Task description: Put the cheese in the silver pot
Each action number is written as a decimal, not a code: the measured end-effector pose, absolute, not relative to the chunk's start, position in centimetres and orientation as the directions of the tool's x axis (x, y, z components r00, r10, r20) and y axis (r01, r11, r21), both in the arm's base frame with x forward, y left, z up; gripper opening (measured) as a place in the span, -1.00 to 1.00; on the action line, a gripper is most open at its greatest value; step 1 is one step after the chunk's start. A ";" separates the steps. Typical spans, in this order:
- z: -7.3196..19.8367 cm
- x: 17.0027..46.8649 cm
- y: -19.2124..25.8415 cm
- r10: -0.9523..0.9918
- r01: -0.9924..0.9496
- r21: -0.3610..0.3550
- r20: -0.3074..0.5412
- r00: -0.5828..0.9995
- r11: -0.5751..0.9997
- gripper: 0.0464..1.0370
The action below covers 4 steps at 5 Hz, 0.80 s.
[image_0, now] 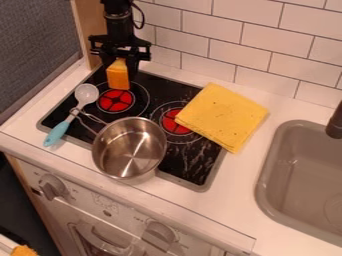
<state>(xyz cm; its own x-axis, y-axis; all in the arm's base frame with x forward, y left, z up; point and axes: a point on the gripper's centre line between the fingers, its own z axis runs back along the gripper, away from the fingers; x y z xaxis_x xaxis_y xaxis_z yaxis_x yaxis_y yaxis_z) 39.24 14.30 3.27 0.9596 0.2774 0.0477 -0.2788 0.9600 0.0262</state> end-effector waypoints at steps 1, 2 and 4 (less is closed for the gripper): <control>9.6 38.4 12.4 0.255 -0.248 -0.058 0.193 0.948 0.967 -0.06; 13.7 36.4 10.9 0.238 -0.220 -0.109 0.203 0.950 0.969 -0.06; 9.1 28.6 8.2 0.172 -0.166 -0.111 0.044 0.984 0.980 -0.06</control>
<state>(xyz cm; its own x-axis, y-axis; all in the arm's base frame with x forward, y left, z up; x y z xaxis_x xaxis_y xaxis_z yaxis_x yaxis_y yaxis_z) 28.57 8.15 9.08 0.9841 0.1719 0.0443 -0.1661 0.9798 -0.1114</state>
